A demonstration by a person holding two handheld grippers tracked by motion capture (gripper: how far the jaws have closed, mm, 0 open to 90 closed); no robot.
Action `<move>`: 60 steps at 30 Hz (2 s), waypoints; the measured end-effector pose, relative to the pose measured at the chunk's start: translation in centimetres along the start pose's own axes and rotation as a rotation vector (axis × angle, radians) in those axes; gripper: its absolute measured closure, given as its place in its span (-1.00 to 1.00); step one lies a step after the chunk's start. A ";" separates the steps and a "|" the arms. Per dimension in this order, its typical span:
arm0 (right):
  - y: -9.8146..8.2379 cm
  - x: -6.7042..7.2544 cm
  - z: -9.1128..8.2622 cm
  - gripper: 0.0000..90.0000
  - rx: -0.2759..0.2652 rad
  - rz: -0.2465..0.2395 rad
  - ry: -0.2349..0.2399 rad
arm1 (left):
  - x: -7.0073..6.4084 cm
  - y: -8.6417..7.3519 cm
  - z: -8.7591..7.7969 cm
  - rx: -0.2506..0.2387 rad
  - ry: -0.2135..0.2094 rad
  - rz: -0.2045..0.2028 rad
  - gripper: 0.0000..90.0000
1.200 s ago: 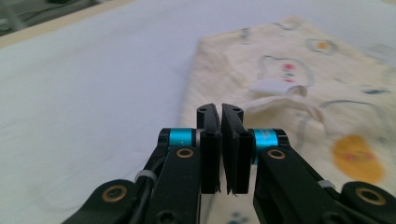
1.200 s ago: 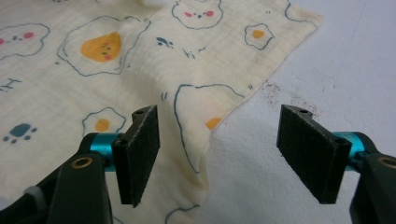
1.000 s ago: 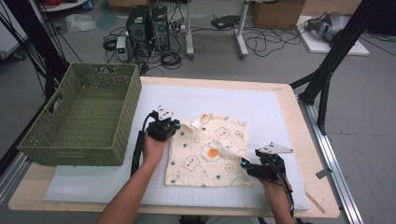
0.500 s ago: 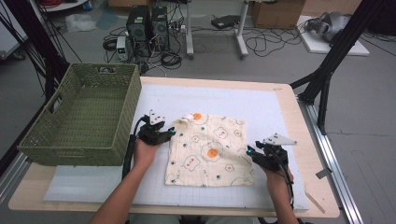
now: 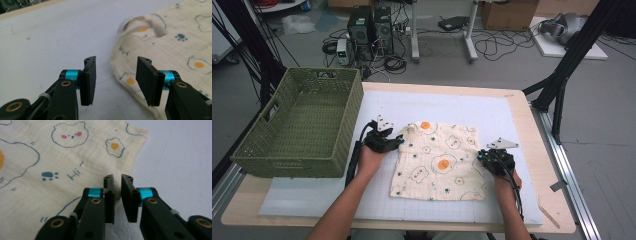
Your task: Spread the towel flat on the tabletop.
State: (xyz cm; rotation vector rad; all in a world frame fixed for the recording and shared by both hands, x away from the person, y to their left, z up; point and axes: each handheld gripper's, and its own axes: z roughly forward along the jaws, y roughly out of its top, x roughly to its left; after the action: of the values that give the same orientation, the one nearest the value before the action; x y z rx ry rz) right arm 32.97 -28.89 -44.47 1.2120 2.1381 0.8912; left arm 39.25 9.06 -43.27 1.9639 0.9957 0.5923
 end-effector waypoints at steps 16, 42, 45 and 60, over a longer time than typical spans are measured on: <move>-0.2 0.0 -0.3 0.19 -0.024 0.046 0.056 | -1.3 0.7 3.6 0.123 0.084 0.119 0.90; 4.8 0.3 4.4 0.07 -0.033 0.082 0.071 | 1.3 -1.4 -1.4 -0.036 -0.043 -0.133 0.00; 4.8 0.3 5.6 0.27 0.004 0.112 0.074 | 1.7 -2.0 -1.8 -0.042 -0.045 -0.150 0.00; 4.3 -0.7 3.6 0.21 -0.012 0.103 0.002 | -1.5 -3.2 -2.8 0.102 -0.173 -0.023 0.04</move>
State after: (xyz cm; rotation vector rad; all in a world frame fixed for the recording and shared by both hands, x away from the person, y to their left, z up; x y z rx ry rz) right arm 38.12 -26.79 -43.50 1.3254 2.0847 0.9477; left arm 35.10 10.21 -44.50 2.0517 0.9552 0.3581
